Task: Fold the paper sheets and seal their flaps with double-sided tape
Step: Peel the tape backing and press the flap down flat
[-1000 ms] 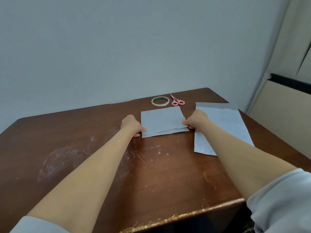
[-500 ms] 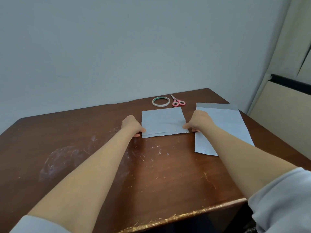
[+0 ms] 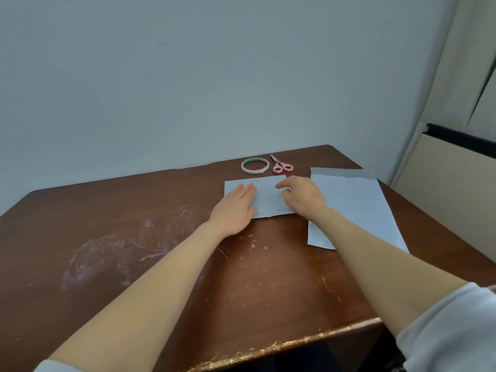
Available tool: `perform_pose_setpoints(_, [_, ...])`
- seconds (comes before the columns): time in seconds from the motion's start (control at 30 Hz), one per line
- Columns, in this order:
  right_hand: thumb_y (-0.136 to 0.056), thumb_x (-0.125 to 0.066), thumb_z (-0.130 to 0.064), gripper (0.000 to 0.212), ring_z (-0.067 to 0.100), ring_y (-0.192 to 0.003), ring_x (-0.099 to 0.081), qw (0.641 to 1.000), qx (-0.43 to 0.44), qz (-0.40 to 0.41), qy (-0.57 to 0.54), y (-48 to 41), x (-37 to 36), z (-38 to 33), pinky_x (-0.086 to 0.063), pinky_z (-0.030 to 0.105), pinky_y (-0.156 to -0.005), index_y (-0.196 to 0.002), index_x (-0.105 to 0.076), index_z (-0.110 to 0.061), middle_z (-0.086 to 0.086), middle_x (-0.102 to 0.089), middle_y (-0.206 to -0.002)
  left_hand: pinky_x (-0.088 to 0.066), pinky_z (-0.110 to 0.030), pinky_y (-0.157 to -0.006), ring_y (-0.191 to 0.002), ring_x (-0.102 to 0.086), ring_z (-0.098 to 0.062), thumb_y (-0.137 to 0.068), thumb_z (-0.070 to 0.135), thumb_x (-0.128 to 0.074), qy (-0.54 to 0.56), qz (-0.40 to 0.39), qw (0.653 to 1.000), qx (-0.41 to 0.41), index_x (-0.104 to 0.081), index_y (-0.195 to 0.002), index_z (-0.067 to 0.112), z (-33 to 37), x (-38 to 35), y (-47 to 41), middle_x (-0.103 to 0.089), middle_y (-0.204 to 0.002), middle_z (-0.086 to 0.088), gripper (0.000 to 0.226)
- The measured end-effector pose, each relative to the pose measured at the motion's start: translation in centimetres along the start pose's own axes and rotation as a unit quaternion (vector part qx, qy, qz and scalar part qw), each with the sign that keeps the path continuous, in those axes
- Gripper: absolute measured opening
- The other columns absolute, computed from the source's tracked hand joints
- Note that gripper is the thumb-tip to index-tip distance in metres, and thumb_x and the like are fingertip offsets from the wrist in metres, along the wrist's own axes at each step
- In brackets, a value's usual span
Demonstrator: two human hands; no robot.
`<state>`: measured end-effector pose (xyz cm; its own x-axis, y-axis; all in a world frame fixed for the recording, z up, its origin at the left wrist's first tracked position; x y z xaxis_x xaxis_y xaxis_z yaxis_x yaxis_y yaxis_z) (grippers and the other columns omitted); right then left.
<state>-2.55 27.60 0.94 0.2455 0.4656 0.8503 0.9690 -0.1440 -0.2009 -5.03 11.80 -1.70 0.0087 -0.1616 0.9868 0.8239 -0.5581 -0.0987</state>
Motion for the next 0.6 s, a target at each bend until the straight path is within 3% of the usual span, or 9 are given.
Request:
perform_pose_setpoints(0.17, [-0.099,-0.032,-0.015,0.043,0.027,-0.133,-0.041,0.984,0.017,-0.125,0.128,1.0,-2.5,0.4,-0.037,0.039,-0.107,-0.138,-0.049,-0.019,0.003,-0.044,-0.148,0.0,-0.035,-0.121,-0.148,0.007,-0.015,-0.102,0.044,-0.023,-0.058,-0.087,0.994,-0.025,0.0,-0.153,0.021,1.4,-1.7,0.5,0.007,-0.161,0.003,0.06])
perform_pose_setpoints(0.33, [-0.094,-0.034,-0.006,0.037,0.029,-0.123,-0.05,0.973,-0.066,-0.081,0.204,0.9,-1.2,2.5,-0.044,0.037,-0.093,-0.122,-0.056,-0.013,0.01,-0.051,-0.133,0.001,-0.036,-0.121,-0.148,0.008,-0.015,-0.101,0.049,-0.021,-0.062,-0.109,0.992,-0.021,0.003,-0.153,0.02,1.1,-1.8,0.7,0.009,-0.161,0.002,0.064])
perform_pose_setpoints(0.4, [-0.096,-0.032,-0.008,0.037,0.027,-0.135,-0.04,0.981,-0.023,-0.056,0.183,0.4,-0.9,2.1,-0.04,0.039,-0.101,-0.125,-0.055,-0.013,0.006,-0.049,-0.138,0.001,-0.036,-0.121,-0.148,0.007,-0.014,-0.101,0.049,-0.022,-0.065,-0.093,0.993,-0.022,0.002,-0.153,0.02,1.2,-1.5,0.5,0.008,-0.161,0.002,0.064])
perform_pose_setpoints(0.47, [-0.1,-0.031,-0.014,0.042,0.023,-0.141,-0.032,0.983,0.041,-0.088,0.153,0.5,-1.6,0.7,-0.033,0.041,-0.11,-0.137,-0.049,-0.022,0.0,-0.042,-0.148,0.0,-0.037,-0.121,-0.148,0.007,-0.014,-0.101,0.049,-0.022,-0.072,-0.085,0.994,-0.023,0.002,-0.153,0.02,1.3,-1.5,0.6,0.008,-0.161,0.002,0.064])
perform_pose_setpoints(0.53, [-0.101,-0.031,-0.019,0.044,0.024,-0.137,-0.036,0.976,0.061,-0.134,0.158,0.8,-2.7,0.3,-0.034,0.041,-0.109,-0.14,-0.046,-0.032,-0.002,-0.041,-0.149,0.0,-0.038,-0.121,-0.148,0.007,-0.014,-0.1,0.05,-0.021,-0.073,-0.1,0.992,-0.021,0.003,-0.153,0.022,1.3,-1.9,0.7,0.009,-0.161,0.002,0.064])
perform_pose_setpoints(0.6, [-0.098,-0.032,-0.017,0.043,0.026,-0.13,-0.045,0.972,0.029,-0.126,0.196,0.5,-2.8,1.2,-0.041,0.04,-0.101,-0.134,-0.051,-0.031,0.002,-0.047,-0.142,0.0,-0.038,-0.121,-0.148,0.007,-0.014,-0.1,0.052,-0.021,-0.075,-0.114,0.99,-0.018,0.003,-0.153,0.022,1.1,-2.0,0.8,0.009,-0.161,0.002,0.065])
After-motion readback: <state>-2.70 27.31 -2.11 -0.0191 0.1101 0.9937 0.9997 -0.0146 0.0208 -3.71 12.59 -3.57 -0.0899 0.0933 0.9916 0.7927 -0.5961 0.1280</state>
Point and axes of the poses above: each hand's wrist, its own y-axis away from the middle knuckle, its own x-axis out of the back of the hand, z = x × y, the point moved 6 cm from there along -y, towards the middle knuckle
